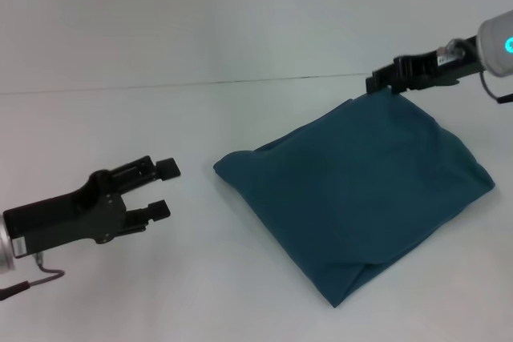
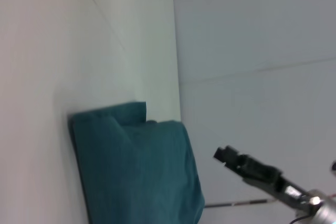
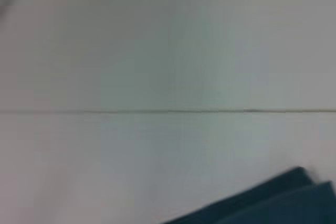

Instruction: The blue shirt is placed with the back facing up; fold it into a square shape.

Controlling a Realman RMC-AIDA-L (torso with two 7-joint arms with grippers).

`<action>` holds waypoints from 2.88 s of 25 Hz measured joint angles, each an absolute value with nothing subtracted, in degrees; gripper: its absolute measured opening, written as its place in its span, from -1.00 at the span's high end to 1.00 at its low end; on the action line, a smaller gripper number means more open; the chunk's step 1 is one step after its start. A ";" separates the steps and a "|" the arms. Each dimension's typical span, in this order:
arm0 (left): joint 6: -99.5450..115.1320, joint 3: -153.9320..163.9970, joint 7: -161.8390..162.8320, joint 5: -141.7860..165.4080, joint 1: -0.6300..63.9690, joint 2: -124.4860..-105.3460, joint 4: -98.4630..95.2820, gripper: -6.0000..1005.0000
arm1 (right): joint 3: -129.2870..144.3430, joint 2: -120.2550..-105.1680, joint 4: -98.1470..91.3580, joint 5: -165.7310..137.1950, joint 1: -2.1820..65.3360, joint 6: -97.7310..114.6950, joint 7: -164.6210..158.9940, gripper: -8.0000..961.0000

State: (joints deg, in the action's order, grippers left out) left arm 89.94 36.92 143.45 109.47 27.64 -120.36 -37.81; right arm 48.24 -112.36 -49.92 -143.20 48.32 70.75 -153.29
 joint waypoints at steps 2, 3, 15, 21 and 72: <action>89.75 38.19 142.36 109.65 28.06 -120.58 -37.99 -0.86 | 46.04 -110.16 -47.68 -136.95 48.24 73.90 -150.36 -0.24; 89.21 39.25 141.77 109.66 28.38 -120.86 -38.01 -0.86 | 45.22 -108.91 -46.35 -134.52 48.27 75.36 -149.35 -0.25; 71.77 52.53 146.35 111.18 35.89 -123.51 -32.62 -0.86 | 38.09 -101.34 -41.65 -129.29 46.55 82.11 -151.23 -0.82; 64.78 53.93 146.75 112.04 40.02 -123.87 -27.22 -0.87 | 35.94 -100.89 -41.65 -129.11 45.39 83.06 -150.82 -0.92; 64.84 59.09 146.06 111.47 45.57 -124.12 -25.84 0.75 | 33.73 -100.73 -41.48 -128.05 44.59 85.05 -150.76 -0.95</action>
